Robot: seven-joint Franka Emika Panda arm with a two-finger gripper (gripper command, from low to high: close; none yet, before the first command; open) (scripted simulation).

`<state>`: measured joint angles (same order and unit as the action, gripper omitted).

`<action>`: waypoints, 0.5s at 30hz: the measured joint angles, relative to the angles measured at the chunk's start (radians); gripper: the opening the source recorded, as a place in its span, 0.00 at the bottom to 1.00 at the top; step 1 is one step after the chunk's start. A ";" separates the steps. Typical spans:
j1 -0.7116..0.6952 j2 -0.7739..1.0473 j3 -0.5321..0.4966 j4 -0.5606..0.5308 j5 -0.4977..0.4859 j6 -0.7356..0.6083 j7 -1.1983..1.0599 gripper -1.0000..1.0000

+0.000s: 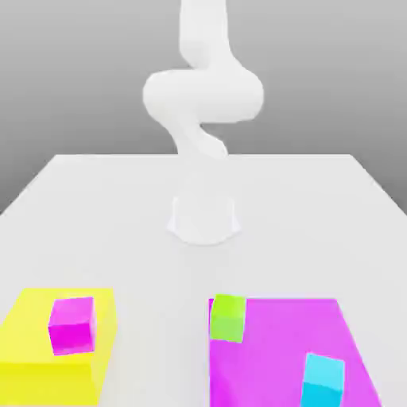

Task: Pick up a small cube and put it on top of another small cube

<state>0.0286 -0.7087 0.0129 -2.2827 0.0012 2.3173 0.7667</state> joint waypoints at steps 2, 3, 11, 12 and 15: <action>0.024 0.077 0.011 0.015 0.000 0.015 -0.028 0.50; 0.036 0.114 0.017 0.022 0.000 0.022 -0.041 0.50; 0.117 0.404 0.075 0.076 -0.009 0.077 -0.138 0.50; 0.126 0.440 0.083 0.083 -0.012 0.084 -0.149 0.50; 0.152 0.549 0.111 0.104 -0.024 0.105 -0.179 0.50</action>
<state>0.1806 -0.1596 0.1237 -2.1788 -0.0225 2.4223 0.5873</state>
